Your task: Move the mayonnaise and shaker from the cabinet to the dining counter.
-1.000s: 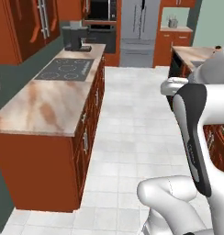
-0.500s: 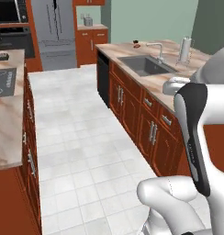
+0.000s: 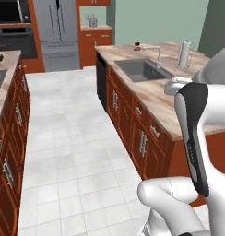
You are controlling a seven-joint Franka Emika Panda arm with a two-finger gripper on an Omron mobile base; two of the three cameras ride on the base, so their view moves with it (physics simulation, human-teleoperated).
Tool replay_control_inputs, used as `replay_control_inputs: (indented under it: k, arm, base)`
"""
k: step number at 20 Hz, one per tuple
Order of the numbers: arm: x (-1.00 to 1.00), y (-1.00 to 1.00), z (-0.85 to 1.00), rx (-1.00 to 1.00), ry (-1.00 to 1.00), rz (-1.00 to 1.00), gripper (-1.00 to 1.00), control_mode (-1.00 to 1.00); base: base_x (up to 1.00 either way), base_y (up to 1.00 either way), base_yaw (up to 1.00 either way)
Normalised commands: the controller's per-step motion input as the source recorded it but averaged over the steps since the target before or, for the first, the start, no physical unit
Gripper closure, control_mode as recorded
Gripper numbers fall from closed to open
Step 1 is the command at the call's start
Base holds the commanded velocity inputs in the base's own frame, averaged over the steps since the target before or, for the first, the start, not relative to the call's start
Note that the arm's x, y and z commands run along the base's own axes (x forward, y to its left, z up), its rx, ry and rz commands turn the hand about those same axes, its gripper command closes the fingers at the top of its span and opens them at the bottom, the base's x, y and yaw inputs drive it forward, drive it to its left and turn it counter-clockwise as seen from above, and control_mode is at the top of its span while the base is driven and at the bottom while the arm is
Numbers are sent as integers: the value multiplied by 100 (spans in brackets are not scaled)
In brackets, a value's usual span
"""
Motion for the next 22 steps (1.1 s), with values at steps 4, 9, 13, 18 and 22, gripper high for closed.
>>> replay_control_inputs:
  k: [4, 9, 13, 18, 22]
  arm:
    - [0, 0, 0, 0, 0, 0, 100, 100]
    - [0, 0, 0, 0, 0, 0, 100, 100]
    - [0, 0, 0, 0, 0, 0, 100, 100]
    - [0, 0, 0, 0, 0, 0, 100, 100]
    - [0, 0, 0, 0, 0, 0, 100, 100]
  base:
    - [13, -100, 22]
    - [37, -100, 15]
    - [39, -100, 12]
    - [29, -100, 11]
    - [20, -100, 10]
